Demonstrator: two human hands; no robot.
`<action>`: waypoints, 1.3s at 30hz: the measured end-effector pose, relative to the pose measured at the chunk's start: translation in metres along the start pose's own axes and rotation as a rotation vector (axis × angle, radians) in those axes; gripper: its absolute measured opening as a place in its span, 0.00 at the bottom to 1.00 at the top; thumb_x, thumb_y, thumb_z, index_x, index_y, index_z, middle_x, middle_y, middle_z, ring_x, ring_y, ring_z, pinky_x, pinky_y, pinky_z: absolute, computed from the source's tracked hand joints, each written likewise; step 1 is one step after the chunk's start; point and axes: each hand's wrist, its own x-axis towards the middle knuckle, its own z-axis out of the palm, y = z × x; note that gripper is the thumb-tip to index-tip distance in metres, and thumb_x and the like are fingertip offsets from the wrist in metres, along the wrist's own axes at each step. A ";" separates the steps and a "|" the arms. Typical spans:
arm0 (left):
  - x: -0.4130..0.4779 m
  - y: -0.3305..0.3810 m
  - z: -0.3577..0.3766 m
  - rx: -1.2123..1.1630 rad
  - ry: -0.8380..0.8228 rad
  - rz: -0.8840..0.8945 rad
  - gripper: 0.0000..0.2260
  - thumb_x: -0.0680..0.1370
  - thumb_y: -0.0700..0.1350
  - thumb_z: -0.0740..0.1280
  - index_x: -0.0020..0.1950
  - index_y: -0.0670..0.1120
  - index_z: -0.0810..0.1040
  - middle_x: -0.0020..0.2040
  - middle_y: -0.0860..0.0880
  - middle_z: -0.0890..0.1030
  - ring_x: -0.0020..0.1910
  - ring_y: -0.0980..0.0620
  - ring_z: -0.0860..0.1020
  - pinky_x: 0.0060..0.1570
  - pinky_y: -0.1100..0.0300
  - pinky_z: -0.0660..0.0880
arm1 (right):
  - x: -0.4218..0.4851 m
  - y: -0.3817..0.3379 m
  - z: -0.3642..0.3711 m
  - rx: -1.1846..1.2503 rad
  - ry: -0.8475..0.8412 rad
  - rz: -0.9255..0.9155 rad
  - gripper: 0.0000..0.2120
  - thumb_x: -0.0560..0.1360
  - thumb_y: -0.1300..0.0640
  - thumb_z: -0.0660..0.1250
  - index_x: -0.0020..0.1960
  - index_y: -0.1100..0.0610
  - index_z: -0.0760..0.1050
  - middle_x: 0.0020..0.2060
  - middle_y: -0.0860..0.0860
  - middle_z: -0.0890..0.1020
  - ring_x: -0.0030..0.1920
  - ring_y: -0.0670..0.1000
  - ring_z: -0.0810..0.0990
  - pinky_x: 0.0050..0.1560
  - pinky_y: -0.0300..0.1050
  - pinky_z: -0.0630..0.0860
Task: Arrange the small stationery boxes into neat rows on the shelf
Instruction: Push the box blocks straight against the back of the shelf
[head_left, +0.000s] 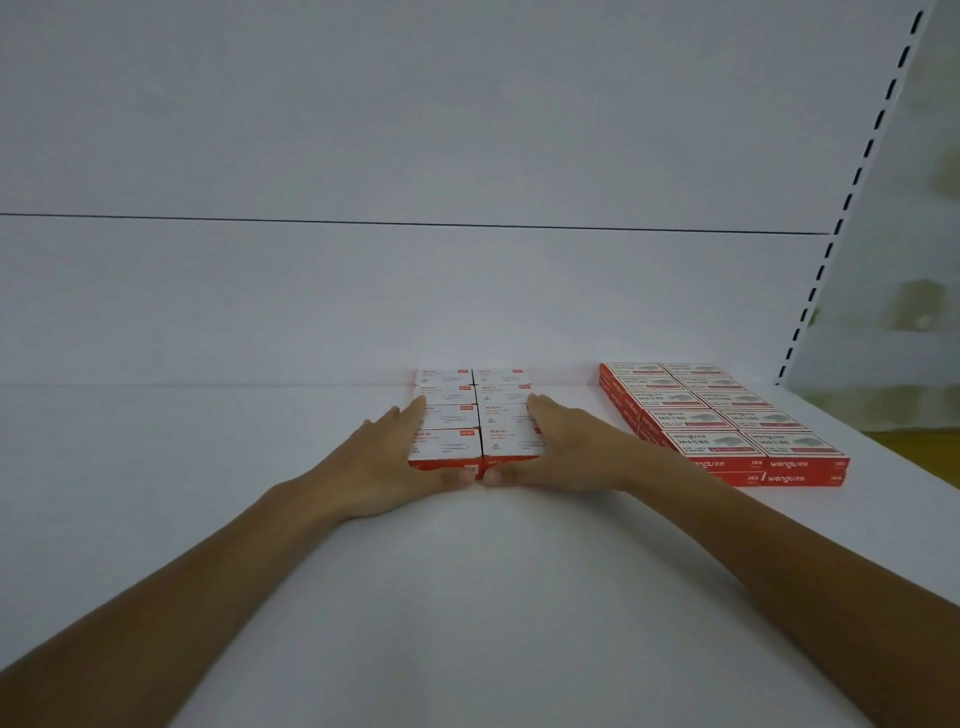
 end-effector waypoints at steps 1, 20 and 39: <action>0.000 0.000 0.000 0.013 0.000 0.004 0.45 0.62 0.72 0.63 0.73 0.55 0.52 0.65 0.52 0.68 0.64 0.52 0.67 0.59 0.62 0.63 | 0.000 0.000 0.000 0.000 -0.006 0.001 0.44 0.63 0.36 0.71 0.70 0.55 0.56 0.64 0.49 0.68 0.59 0.47 0.68 0.56 0.39 0.66; 0.016 0.001 -0.014 -0.526 0.131 -0.173 0.13 0.79 0.50 0.55 0.63 0.54 0.67 0.54 0.61 0.67 0.53 0.62 0.69 0.48 0.69 0.62 | 0.037 0.005 -0.014 0.395 0.209 0.171 0.33 0.74 0.37 0.57 0.74 0.53 0.56 0.74 0.49 0.59 0.72 0.50 0.59 0.68 0.48 0.57; 0.042 0.021 -0.006 -0.392 0.030 -0.133 0.16 0.75 0.47 0.61 0.62 0.45 0.67 0.58 0.47 0.74 0.50 0.50 0.78 0.52 0.53 0.75 | 0.067 0.008 0.009 0.289 0.277 0.139 0.13 0.76 0.64 0.50 0.34 0.56 0.63 0.35 0.51 0.71 0.34 0.46 0.70 0.30 0.38 0.63</action>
